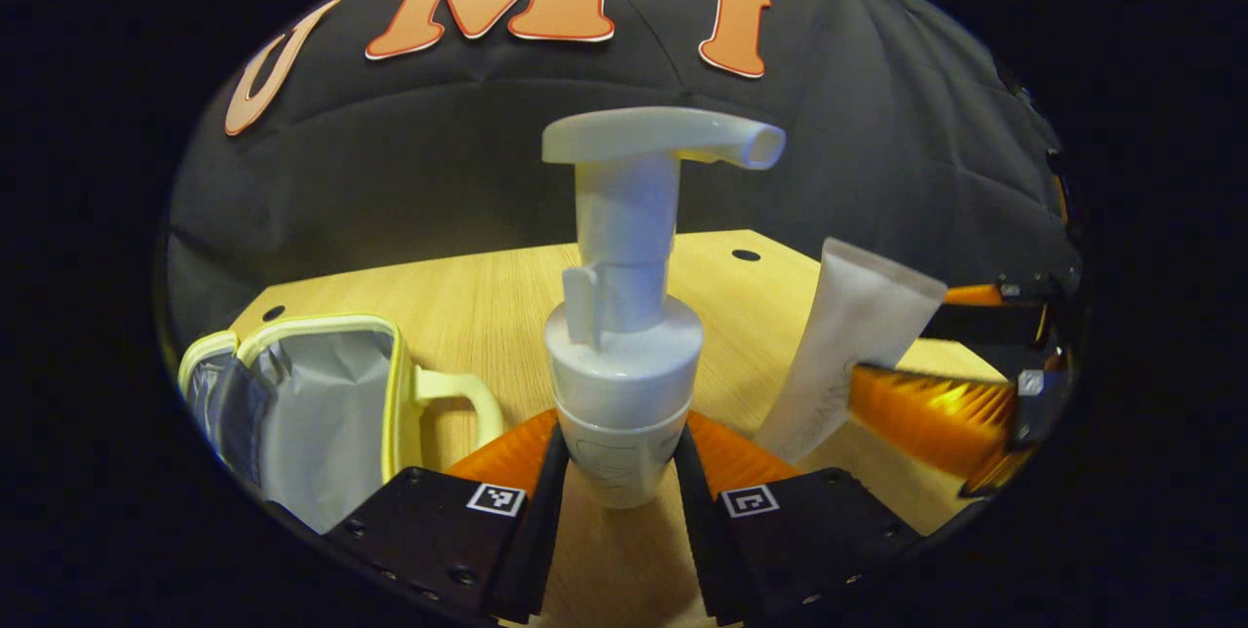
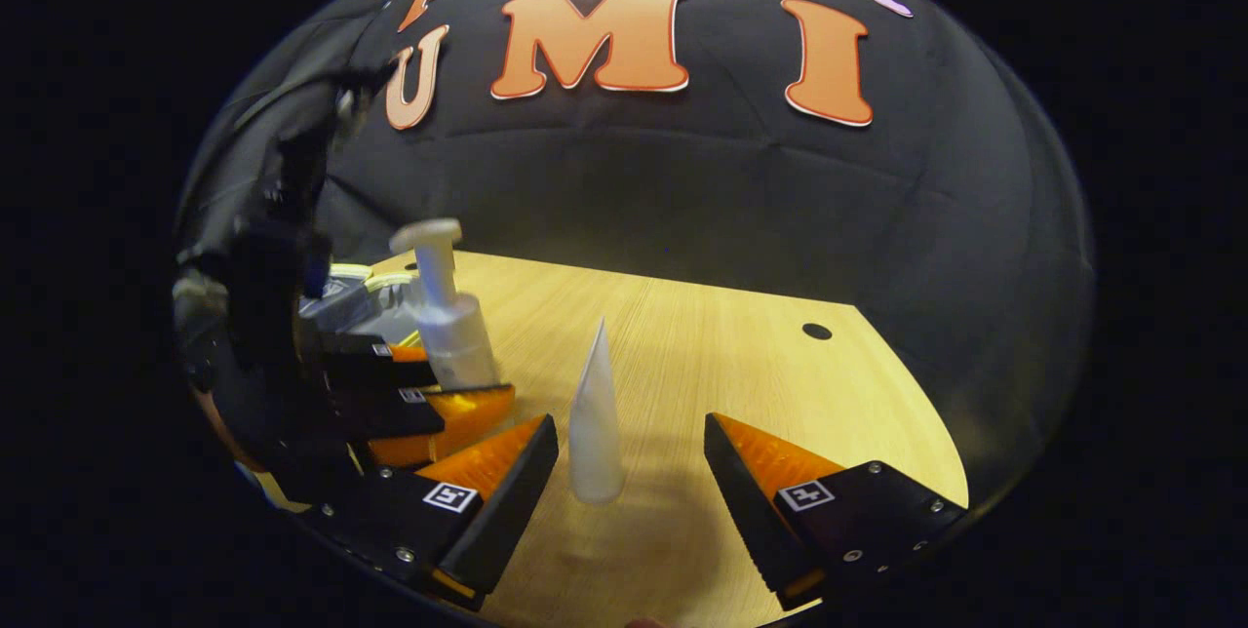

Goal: First open the suitcase, pack the skin care products into it, and then close the suitcase.

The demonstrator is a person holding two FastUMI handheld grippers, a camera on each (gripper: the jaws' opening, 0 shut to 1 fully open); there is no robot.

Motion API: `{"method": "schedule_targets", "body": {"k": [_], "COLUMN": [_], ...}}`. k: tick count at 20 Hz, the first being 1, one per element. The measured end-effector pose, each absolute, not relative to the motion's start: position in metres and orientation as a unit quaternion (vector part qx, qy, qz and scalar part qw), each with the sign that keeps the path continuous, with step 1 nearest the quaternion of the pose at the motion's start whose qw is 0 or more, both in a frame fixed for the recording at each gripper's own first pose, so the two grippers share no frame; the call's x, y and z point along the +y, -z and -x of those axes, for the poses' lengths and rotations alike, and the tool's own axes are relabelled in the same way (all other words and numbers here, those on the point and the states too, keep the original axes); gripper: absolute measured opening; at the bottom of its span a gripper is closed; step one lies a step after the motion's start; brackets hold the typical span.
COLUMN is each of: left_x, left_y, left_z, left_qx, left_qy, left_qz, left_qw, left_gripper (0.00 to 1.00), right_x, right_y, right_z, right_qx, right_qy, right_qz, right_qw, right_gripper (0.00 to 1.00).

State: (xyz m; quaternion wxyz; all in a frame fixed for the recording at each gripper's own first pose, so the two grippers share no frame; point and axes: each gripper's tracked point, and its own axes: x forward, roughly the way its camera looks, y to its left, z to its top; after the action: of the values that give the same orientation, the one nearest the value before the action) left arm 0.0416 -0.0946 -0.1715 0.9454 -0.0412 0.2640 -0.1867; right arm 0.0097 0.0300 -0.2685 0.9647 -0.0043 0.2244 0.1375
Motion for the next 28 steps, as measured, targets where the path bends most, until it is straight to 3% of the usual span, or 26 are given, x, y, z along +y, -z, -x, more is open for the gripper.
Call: {"method": "schedule_targets", "body": {"k": [11, 15, 17, 18, 22, 28], "left_x": [-0.041, -0.026, -0.018, -0.015, 0.002, 0.026], "left_y": [0.112, 0.106, 0.106, 0.106, 0.099, 0.07], "left_z": [-0.055, -0.051, -0.05, -0.048, -0.045, -0.043], "left_qx": [0.228, 0.232, 0.238, 0.242, 0.245, 0.237], "left_qy": [0.154, 0.147, 0.143, 0.143, 0.135, 0.122], "left_qz": [0.03, 0.027, 0.024, 0.024, 0.016, 0.017], "left_qw": [0.961, 0.961, 0.96, 0.96, 0.96, 0.964], "left_gripper": [0.58, 0.58, 0.58, 0.58, 0.58, 0.58], "right_x": [0.062, 0.063, 0.066, 0.067, 0.069, 0.074], "right_y": [0.317, 0.333, 0.332, 0.331, 0.323, 0.278], "right_z": [-0.028, -0.031, -0.032, -0.033, -0.029, -0.028], "right_qx": [0.267, 0.284, 0.285, 0.285, 0.3, 0.289], "right_qy": [-0.165, -0.16, -0.157, -0.156, -0.149, -0.154], "right_qz": [-0.01, -0.004, -0.01, -0.011, -0.034, -0.04], "right_qw": [0.95, 0.945, 0.946, 0.946, 0.942, 0.944], "right_gripper": [0.93, 0.76, 0.54, 0.49, 0.43, 0.42]}}
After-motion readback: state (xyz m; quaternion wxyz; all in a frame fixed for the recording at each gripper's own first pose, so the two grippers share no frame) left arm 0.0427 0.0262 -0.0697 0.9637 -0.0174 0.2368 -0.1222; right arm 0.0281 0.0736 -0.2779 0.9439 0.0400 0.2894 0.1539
